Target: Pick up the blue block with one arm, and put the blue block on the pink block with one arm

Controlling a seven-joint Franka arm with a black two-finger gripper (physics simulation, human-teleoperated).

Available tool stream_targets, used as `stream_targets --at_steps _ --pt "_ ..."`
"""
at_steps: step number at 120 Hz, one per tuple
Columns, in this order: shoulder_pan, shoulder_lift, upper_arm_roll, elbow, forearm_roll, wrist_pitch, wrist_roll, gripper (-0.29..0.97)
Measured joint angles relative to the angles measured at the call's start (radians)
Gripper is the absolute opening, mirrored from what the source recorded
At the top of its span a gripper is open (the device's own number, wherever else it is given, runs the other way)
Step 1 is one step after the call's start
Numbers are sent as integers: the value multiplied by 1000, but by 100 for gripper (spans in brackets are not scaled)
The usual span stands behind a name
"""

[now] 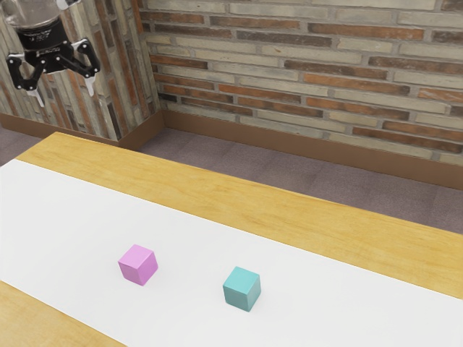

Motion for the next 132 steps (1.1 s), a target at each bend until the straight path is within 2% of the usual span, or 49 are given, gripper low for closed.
stream_targets --at_steps 16,22,30,46,63,74,104,118,132 --pt "-14 11 -7 -28 44 -1 -203 68" --pt "-31 11 -6 -54 27 7 -266 68" --pt "-107 8 -9 -85 12 -6 -344 68" --pt "-173 125 -42 -113 -68 34 -430 68" --pt "-208 176 -58 -160 -83 109 -333 68" --pt "-193 189 -85 -262 -82 229 -251 68" --pt "-182 324 -158 -311 -68 467 -14 68" --pt "-192 297 -218 -441 -70 593 77 68" --pt "-229 269 -233 -532 -99 704 148 68"
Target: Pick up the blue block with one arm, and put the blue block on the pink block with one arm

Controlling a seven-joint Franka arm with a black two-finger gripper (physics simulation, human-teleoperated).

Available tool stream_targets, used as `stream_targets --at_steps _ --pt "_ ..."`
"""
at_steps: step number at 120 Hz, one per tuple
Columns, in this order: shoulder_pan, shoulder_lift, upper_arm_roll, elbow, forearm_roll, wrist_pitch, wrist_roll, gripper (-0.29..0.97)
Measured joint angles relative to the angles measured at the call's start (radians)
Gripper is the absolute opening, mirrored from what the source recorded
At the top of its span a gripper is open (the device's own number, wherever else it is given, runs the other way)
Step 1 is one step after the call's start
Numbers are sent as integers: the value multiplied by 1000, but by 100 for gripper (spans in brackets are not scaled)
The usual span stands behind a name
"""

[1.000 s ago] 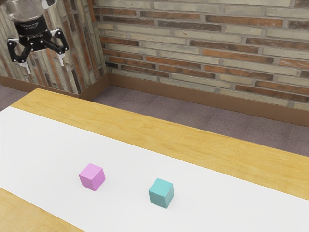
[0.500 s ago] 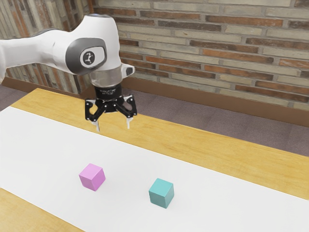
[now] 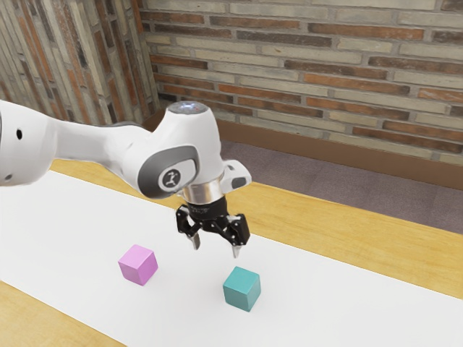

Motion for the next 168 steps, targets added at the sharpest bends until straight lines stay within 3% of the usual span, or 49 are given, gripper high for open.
stream_targets --at_steps 34,57,126,168 --pt "26 51 -1 -21 -111 114 105 68" --pt "-6 71 -12 -72 -143 172 145 68" --pt "-26 99 -32 -104 -183 245 196 68" --pt "-14 171 -34 -57 -158 256 208 68"
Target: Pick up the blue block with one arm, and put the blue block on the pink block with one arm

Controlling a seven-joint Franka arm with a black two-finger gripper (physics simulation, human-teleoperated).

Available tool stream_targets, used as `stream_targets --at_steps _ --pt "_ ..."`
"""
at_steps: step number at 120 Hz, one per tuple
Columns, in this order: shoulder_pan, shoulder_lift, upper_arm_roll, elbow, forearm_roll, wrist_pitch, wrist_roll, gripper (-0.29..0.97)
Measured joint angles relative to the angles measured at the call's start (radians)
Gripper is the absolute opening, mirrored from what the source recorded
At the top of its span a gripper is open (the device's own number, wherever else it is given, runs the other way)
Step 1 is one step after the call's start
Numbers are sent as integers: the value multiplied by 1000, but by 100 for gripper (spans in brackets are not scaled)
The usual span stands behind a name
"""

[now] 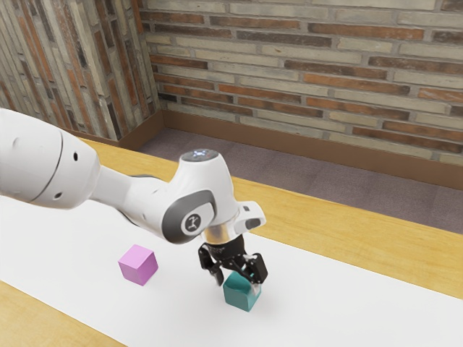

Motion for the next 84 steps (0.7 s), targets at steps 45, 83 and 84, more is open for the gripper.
stream_targets --at_steps 45,83,84 --pt "3 47 0 38 7 2 8 68" --pt "6 85 0 47 8 4 13 66" --pt "6 85 0 47 8 4 13 65"
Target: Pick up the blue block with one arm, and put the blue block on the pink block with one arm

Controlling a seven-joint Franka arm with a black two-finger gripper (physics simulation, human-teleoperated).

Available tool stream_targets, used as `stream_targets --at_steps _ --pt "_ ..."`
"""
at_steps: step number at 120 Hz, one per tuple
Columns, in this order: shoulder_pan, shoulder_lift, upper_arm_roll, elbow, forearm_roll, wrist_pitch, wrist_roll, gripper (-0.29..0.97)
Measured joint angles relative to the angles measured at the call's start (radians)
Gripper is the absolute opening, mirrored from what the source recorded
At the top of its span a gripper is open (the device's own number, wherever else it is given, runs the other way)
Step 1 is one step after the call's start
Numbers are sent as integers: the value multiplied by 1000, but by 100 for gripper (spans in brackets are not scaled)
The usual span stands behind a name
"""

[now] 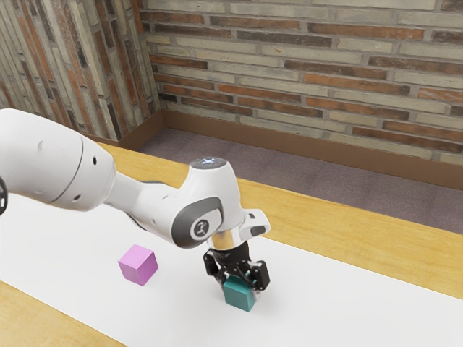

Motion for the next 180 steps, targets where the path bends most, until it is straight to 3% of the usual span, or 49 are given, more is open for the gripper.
stream_targets --at_steps 21,50,67,91,104,114,151,180 --pt "-1 -5 1 -1 19 1 0 46" --pt "-1 -19 2 -4 38 2 -9 33" --pt "14 -152 10 -40 102 -9 -25 28" --pt "81 -353 52 -68 231 -123 -58 32" --pt "176 -424 60 -104 266 -187 -66 36" --pt "199 -459 82 -123 290 -222 -71 37" --pt "278 -539 89 -209 316 -278 -81 38" --pt "305 -537 89 -223 319 -288 -84 37"
